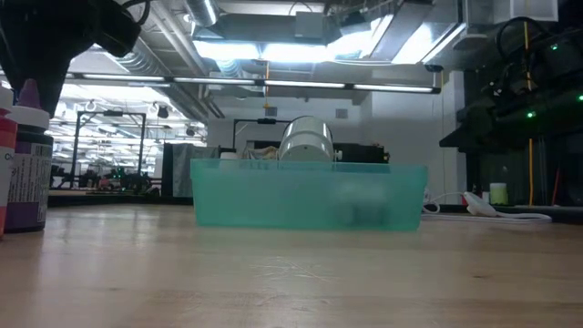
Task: Pick & Place food coloring
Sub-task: Put the large blue food coloring bottle into the green bin
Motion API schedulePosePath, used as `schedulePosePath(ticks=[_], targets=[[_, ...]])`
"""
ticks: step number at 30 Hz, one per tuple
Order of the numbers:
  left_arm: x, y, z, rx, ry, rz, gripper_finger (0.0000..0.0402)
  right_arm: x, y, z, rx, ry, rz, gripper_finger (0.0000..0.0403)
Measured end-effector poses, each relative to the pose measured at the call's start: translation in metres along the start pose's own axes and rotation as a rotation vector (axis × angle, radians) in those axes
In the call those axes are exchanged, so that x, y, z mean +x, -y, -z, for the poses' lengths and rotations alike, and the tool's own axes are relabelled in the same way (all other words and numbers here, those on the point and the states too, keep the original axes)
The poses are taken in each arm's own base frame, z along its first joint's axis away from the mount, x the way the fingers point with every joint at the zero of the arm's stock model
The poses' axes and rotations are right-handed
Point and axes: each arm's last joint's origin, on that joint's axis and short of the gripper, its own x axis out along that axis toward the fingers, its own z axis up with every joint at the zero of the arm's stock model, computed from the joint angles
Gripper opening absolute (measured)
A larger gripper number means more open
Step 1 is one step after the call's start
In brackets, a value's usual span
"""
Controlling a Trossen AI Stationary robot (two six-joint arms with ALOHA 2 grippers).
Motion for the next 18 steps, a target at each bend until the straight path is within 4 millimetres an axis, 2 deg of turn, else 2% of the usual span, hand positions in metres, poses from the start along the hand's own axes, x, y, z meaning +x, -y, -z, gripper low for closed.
schedulePosePath(ticks=[18], targets=[[0.0001,-0.0012,-0.0013,-0.022,0.029,-0.017,0.0361,0.0,0.0,0.0,-0.001,0.0,0.0,0.0393]])
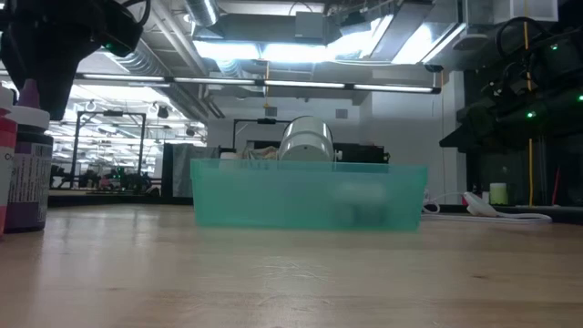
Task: Pick & Place food coloring
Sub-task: Put the large blue food coloring bottle into the green bin
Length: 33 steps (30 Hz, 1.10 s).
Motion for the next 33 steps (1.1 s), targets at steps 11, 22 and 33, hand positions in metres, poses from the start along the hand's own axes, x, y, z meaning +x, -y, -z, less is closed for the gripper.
schedulePosePath(ticks=[11,22,33], targets=[[0.0,0.0,0.0,-0.195,-0.055,0.006,0.0351,0.0,0.0,0.0,0.0,0.0,0.0,0.0393],[0.001,0.001,0.001,-0.382,-0.076,-0.003,0.0261,0.0,0.0,0.0,-0.001,0.0,0.0,0.0393],[0.012,0.012,0.001,-0.475,-0.124,-0.012,0.0231,0.0,0.0,0.0,-0.001,0.0,0.0,0.0393]])
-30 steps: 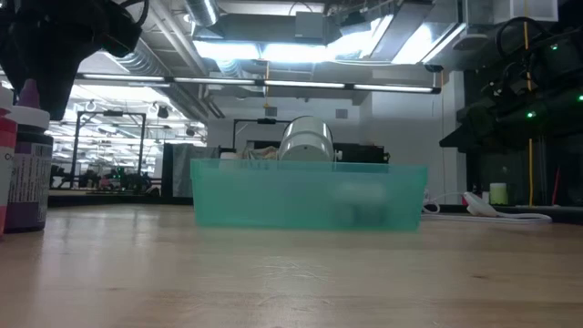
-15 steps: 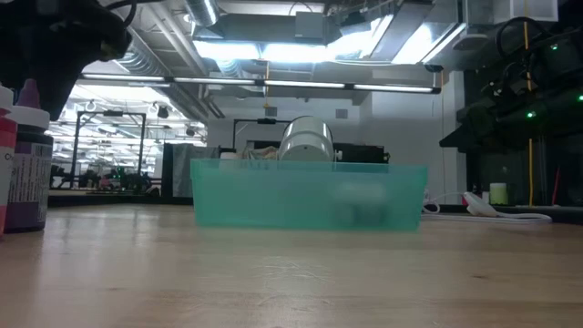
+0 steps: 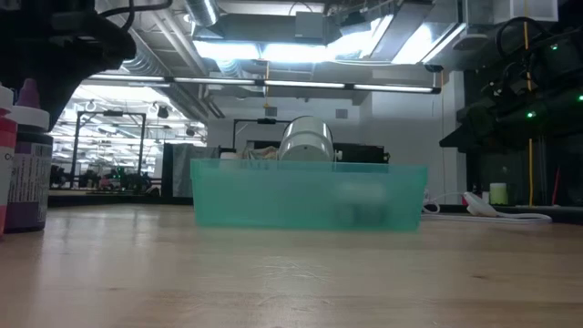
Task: Pick & Place food coloring
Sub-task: Put the large blue food coloring bottle into the green bin
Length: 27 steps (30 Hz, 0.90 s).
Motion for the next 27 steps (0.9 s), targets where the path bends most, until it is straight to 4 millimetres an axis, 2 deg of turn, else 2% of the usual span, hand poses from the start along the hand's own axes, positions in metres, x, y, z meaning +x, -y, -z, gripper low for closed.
schedulePosePath(ticks=[9,15,27], targets=[[0.003,0.001,0.002,-0.061,-0.003,-0.005,0.023,0.0,0.0,0.0,0.0,0.0,0.0,0.0393],[0.018,0.0,0.005,-0.073,-0.074,0.004,0.023,0.0,0.0,0.0,0.0,0.0,0.0,0.0393],[0.016,-0.005,0.003,-0.065,-0.031,-0.016,0.0229,0.0,0.0,0.0,0.0,0.0,0.0,0.0393]])
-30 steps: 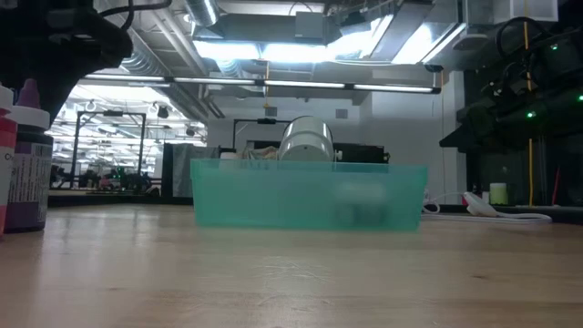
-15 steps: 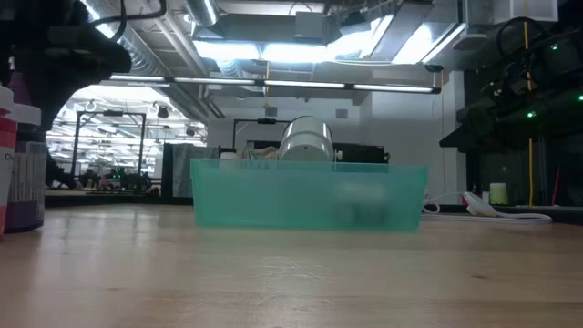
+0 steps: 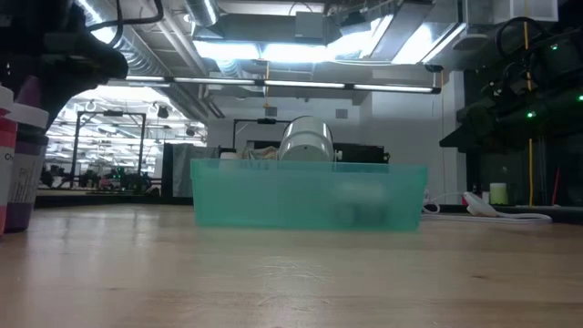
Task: Pick & Place food coloring
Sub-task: Put the large blue food coloring bottle into the green bin
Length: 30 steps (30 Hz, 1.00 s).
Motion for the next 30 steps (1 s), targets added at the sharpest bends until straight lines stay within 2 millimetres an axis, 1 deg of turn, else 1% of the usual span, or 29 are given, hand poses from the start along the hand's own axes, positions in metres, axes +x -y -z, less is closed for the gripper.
schedulePosePath(ticks=[4,13,16,19,24,27,30], targets=[[-0.001,-0.001,-0.001,0.001,0.007,0.007,0.0215,0.0,0.0,0.0,0.0,0.0,0.0,0.0393],[-0.005,-0.003,-0.001,0.004,-0.001,0.024,0.0144,0.0,0.0,0.0,0.0,0.0,0.0,0.0393],[-0.006,-0.003,-0.001,0.011,-0.004,0.028,0.0126,0.0,0.0,0.0,0.0,0.0,0.0,0.0393],[-0.008,-0.005,-0.001,0.025,-0.007,0.035,0.0119,0.0,0.0,0.0,0.0,0.0,0.0,0.0393],[-0.016,-0.012,-0.007,0.042,0.007,0.018,0.0122,0.0,0.0,0.0,0.0,0.0,0.0,0.0393],[-0.03,-0.017,-0.016,0.065,0.045,0.004,0.012,0.0,0.0,0.0,0.0,0.0,0.0,0.0393],[-0.044,-0.02,-0.029,0.116,0.092,-0.011,0.0115,0.0,0.0,0.0,0.0,0.0,0.0,0.0393]])
